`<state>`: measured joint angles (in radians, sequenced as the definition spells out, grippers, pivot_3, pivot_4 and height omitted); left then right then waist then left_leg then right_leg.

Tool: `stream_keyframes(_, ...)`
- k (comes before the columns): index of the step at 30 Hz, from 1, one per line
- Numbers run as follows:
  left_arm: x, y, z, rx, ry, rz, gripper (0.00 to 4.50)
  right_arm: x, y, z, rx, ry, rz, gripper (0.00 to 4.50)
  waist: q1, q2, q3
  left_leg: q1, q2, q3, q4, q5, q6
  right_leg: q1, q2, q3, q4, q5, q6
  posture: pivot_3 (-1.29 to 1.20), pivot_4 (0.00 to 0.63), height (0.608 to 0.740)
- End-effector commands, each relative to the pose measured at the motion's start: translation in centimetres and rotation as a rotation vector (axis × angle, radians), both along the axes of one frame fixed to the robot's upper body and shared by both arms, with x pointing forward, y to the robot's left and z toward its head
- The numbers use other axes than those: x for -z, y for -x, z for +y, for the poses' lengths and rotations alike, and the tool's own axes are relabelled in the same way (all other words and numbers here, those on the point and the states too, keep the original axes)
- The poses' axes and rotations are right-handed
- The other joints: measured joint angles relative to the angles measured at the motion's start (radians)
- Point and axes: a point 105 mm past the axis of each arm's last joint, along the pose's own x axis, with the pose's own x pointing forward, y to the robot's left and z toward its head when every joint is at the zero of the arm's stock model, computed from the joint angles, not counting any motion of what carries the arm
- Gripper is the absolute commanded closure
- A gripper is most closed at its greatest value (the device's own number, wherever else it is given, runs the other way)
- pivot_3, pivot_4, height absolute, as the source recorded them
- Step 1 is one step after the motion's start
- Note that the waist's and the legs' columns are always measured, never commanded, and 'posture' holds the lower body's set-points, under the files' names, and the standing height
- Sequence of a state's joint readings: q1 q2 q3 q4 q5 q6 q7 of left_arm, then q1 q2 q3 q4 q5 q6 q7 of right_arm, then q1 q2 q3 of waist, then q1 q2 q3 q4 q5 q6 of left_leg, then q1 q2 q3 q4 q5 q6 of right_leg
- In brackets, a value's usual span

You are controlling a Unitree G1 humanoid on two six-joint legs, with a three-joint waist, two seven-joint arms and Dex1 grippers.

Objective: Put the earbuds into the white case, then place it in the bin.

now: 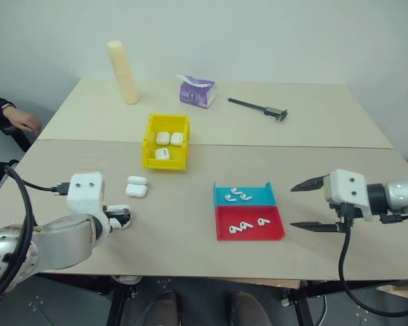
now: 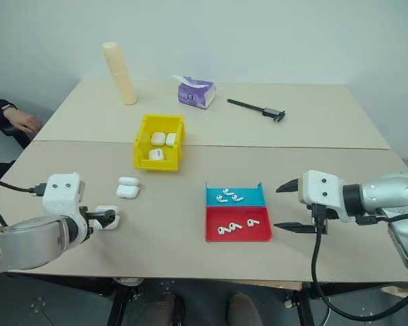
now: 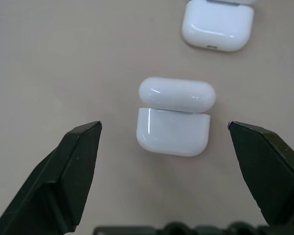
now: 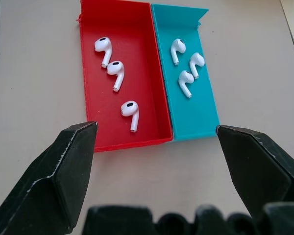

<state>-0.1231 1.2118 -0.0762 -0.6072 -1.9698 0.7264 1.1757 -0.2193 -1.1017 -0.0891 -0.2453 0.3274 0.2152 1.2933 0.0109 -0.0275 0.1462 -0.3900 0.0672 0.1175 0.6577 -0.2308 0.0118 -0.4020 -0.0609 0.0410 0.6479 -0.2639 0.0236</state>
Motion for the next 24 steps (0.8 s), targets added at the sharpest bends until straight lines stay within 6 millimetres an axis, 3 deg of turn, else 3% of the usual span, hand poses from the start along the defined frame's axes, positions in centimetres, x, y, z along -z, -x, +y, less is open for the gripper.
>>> stream_keyframes(1,-0.2,-0.7,0.2,0.020,0.018,0.002,0.00,-0.8,0.0,-0.2,0.003,0.017,-0.027,0.04,0.001,0.000,0.000,0.000,0.000,0.000,0.000,0.000,0.000,0.000,0.000,0.000,0.000,0.000,0.000,0.00,0.150,0.740)
stream_keyframes(9,-0.2,-2.5,1.2,0.052,-0.003,0.066,0.00,-0.4,0.3,-0.3,0.021,0.019,-0.022,0.04,0.001,-0.001,0.000,-0.001,0.000,0.001,0.000,0.000,0.000,0.000,0.000,-0.001,0.000,0.000,0.000,0.00,0.150,0.740)
stream_keyframes(14,0.6,-3.1,0.5,0.143,0.059,0.133,0.00,0.1,0.5,-0.7,0.039,0.020,-0.016,0.04,0.002,-0.001,0.000,0.000,0.000,0.001,0.000,0.000,0.000,0.000,0.001,-0.002,0.000,0.000,0.000,0.00,0.150,0.740)
stream_keyframes(20,0.3,-3.7,0.8,0.172,0.024,0.169,0.00,0.5,1.0,-0.8,0.049,0.025,-0.008,0.04,0.001,-0.001,0.001,-0.001,0.000,0.000,0.000,0.000,0.000,0.000,0.001,-0.001,0.000,0.000,0.000,0.00,0.150,0.740)
stream_keyframes(24,1.0,-3.8,0.2,0.167,0.100,0.175,0.00,1.0,1.2,-1.0,0.062,0.036,-0.003,0.04,0.001,-0.001,0.001,-0.001,0.000,-0.001,0.000,0.000,-0.001,0.000,0.000,-0.001,0.000,0.000,0.000,0.00,0.150,0.740)
